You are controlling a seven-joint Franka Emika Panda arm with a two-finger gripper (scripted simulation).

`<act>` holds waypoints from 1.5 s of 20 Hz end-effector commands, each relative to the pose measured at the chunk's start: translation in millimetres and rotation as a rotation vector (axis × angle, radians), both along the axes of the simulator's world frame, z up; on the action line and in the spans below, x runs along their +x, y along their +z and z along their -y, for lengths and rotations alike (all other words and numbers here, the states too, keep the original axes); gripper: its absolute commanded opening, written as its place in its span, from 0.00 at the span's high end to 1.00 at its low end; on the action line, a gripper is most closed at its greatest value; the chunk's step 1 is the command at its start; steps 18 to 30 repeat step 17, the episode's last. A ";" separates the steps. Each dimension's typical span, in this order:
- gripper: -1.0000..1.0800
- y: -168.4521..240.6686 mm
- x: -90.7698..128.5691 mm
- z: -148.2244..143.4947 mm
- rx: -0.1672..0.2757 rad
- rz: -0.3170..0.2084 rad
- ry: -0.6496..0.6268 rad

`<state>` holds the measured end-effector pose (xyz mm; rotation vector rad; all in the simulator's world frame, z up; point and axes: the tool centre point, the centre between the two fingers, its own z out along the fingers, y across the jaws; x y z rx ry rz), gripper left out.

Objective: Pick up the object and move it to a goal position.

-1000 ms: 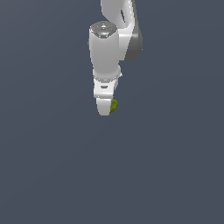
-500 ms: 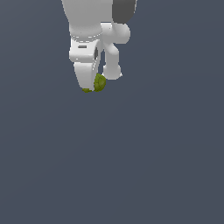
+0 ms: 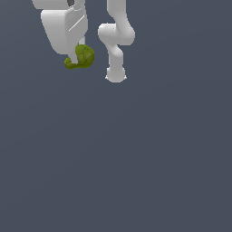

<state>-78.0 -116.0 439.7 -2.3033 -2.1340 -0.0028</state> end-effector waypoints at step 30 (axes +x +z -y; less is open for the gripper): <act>1.00 71.1 -5.9 33.1 -0.002 0.000 -0.001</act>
